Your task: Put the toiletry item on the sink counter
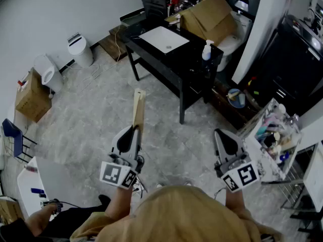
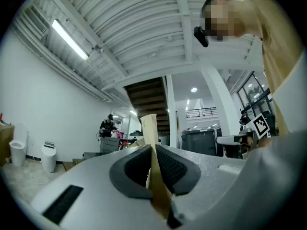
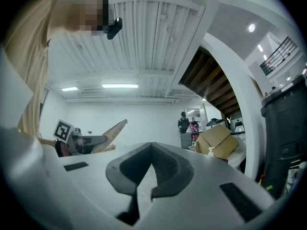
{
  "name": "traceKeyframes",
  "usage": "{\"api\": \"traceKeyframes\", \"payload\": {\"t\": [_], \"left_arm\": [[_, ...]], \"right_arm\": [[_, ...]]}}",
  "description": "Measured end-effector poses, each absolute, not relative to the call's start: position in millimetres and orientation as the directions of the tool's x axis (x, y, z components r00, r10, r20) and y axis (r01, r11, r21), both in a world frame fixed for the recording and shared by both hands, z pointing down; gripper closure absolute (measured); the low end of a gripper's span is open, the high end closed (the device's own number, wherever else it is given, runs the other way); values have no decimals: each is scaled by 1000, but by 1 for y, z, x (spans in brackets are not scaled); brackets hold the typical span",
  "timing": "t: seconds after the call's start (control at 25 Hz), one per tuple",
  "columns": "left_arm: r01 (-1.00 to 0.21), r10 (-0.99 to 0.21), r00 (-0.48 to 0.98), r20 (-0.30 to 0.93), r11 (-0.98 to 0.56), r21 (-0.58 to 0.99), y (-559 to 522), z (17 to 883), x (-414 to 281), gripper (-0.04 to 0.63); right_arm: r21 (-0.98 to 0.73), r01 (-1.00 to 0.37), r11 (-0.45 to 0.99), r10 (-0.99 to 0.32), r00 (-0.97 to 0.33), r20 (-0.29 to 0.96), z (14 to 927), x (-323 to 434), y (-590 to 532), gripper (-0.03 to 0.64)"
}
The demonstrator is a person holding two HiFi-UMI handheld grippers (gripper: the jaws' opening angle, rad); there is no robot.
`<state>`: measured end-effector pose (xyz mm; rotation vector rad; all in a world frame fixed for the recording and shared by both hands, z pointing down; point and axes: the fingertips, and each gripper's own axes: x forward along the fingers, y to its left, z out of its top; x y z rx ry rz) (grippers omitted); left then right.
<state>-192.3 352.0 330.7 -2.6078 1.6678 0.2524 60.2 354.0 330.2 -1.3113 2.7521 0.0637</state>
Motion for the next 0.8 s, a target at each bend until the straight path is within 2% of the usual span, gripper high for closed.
{"api": "traceKeyframes", "payload": {"t": [0.52,0.8], "left_arm": [[-921,-917,375,-132,-386,62,350,339,-184,577],[-929,-924,358,-134,-367,53,352,340,-170,577]], "right_arm": [[-3,-793,609,-791,-606,-85,336,86,340,614],[-62,-781,622,-781,-612,-127,339,105,342,614]]}}
